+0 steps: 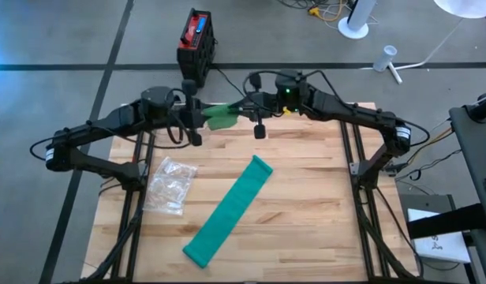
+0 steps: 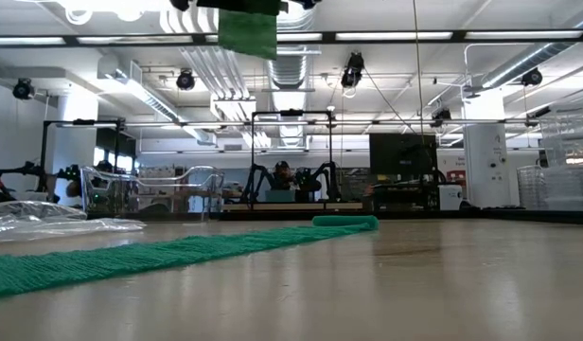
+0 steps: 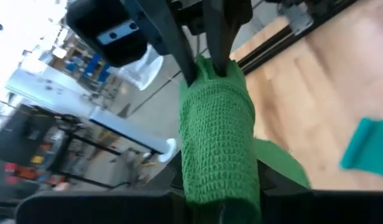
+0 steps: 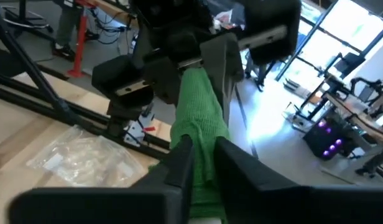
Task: Roll bandage
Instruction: Roll the green bandage
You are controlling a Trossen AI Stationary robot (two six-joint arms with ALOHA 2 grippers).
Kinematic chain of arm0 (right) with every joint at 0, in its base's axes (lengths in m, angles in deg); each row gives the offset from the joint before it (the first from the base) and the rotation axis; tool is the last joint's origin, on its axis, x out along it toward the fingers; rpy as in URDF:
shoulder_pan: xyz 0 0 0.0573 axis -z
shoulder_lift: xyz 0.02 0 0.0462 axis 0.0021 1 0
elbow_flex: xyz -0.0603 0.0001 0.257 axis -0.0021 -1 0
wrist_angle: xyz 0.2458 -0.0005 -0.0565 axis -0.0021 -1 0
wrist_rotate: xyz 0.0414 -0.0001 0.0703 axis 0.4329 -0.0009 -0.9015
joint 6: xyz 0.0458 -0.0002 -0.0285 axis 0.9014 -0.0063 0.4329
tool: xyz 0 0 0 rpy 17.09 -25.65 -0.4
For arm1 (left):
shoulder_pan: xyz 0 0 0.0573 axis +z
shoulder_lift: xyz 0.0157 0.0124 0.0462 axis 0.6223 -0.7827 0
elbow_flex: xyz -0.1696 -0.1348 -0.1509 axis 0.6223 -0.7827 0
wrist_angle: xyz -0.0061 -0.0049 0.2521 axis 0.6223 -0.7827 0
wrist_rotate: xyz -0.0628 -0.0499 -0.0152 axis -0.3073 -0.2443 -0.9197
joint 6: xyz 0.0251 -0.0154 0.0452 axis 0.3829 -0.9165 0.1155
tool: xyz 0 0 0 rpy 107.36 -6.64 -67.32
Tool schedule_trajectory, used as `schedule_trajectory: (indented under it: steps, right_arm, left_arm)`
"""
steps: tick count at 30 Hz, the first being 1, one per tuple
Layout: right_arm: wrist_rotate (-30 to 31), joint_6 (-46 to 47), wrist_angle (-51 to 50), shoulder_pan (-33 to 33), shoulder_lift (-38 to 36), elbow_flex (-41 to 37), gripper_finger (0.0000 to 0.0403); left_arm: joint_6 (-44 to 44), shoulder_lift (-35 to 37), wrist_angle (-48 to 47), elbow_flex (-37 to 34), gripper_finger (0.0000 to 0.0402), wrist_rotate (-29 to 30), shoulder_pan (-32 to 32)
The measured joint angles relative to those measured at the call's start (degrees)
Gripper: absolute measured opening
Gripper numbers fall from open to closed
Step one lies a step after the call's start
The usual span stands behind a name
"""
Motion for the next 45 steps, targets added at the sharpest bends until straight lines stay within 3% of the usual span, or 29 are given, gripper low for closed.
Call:
schedule_trajectory:
  steps: [4,10,18,24,29,32,36,45]
  right_arm:
    - [0.45,-0.78,-2.81,0.27,-0.6,0.01,0.0006]
    - [5.93,-4.84,-6.47,0.39,-3.65,0.03,0.0001]
    - [8.23,-8.42,-8.42,0.87,-7.18,-0.21,0.0002]
    - [-0.5,-8.83,-3.49,0.63,-9.11,-0.18,0.0039]
    - [-2.21,-14.34,2.17,-1.51,-6.84,-0.38,0.0094]
    - [-0.47,-16.28,3.63,-2.27,-4.71,-0.4,0.0114]
    - [6.56,-20.55,2.19,-3.25,-2.62,-0.43,0.0119]
    - [15.18,-20.84,-1.87,-3.49,-1.16,-0.32,0.0057]
  left_arm:
    - [2.97,0.0,1.42,-0.17,0.0049,1.17,-0.56]
    - [0.35,0.8,2.87,-0.17,0.0049,1.54,-0.63]
    - [-4.77,2.58,3.19,0.28,0.0049,1.46,-0.66]
    - [-9.65,2.74,2.99,0.13,0.0049,1.53,-0.65]
    - [-21.42,0.42,3.09,0.11,0.0049,2.99,-0.63]
    - [-26.84,-0.62,2.3,0.11,0.0049,3.07,-0.63]
    - [-31.4,-1.17,0.81,0.11,0.0049,3.07,-0.76]
    - [-30.46,-0.17,0.29,-0.04,0.0049,2.72,-3.3]
